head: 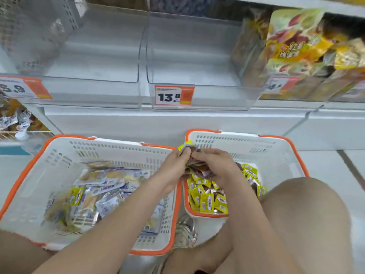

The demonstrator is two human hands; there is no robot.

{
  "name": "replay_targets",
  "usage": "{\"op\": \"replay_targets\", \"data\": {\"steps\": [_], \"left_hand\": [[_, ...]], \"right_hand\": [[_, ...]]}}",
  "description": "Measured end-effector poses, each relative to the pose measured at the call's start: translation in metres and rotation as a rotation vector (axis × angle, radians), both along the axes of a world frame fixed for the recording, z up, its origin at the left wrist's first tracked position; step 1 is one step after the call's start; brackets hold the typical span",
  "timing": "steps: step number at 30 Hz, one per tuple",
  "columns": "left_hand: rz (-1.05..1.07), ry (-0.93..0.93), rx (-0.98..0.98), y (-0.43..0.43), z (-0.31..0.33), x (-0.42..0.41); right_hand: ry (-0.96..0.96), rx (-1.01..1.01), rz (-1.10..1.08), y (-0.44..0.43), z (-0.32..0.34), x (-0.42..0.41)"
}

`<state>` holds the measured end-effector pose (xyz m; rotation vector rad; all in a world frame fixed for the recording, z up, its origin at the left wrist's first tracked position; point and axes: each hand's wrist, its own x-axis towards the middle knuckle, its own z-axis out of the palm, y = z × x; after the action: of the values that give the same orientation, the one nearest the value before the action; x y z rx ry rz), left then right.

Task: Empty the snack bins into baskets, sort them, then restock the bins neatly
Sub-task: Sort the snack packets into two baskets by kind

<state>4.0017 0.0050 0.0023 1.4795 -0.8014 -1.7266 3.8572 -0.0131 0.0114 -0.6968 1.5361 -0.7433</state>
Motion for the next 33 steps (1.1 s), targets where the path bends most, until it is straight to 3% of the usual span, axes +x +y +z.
{"op": "replay_targets", "data": {"steps": [2,3,6,8,9,10,12,14,18,21,23,26,29,33], "left_hand": [[-0.189,-0.032,0.025,-0.004,-0.001,-0.009],[-0.277,-0.168,-0.051,-0.005,-0.004,-0.009],[-0.419,-0.665,-0.399,-0.004,-0.022,0.009],[-0.470,-0.801,-0.492,0.005,-0.036,0.033],[-0.484,-0.864,-0.489,0.012,-0.046,0.049],[-0.493,-0.936,-0.464,0.018,-0.057,0.068],[-0.509,-1.055,-0.364,0.031,-0.078,0.112],[-0.516,-1.124,-0.188,0.041,-0.098,0.156],[-0.505,-1.132,0.177,0.068,-0.130,0.219],[-0.628,-1.143,0.351,0.084,-0.149,0.238],[-0.598,-1.037,0.439,0.085,-0.161,0.242],[-0.339,-0.818,0.524,0.075,-0.177,0.243],[-0.006,-0.602,0.515,0.066,-0.190,0.242],[0.138,-0.575,0.538,0.061,-0.192,0.237]], "right_hand": [[0.063,-0.033,-0.194,-0.007,-0.008,-0.020],[0.161,-0.056,-0.223,-0.008,-0.010,-0.026],[0.618,-0.024,0.046,-0.002,-0.019,-0.025],[0.954,-0.013,0.219,0.007,-0.027,-0.010],[1.035,-0.103,0.247,0.011,-0.025,0.004],[1.029,-0.251,0.264,0.013,-0.030,0.018],[0.839,-0.478,0.382,0.018,-0.036,0.053],[0.647,-0.518,0.605,0.025,-0.044,0.090],[0.620,-0.371,1.030,0.039,-0.086,0.145],[0.765,-0.233,1.169,0.045,-0.126,0.165],[0.842,-0.193,1.222,0.048,-0.149,0.172],[0.816,-0.098,1.258,0.051,-0.177,0.180],[0.905,-0.042,1.317,0.050,-0.199,0.184],[0.960,0.027,1.464,0.031,-0.205,0.189]]}}
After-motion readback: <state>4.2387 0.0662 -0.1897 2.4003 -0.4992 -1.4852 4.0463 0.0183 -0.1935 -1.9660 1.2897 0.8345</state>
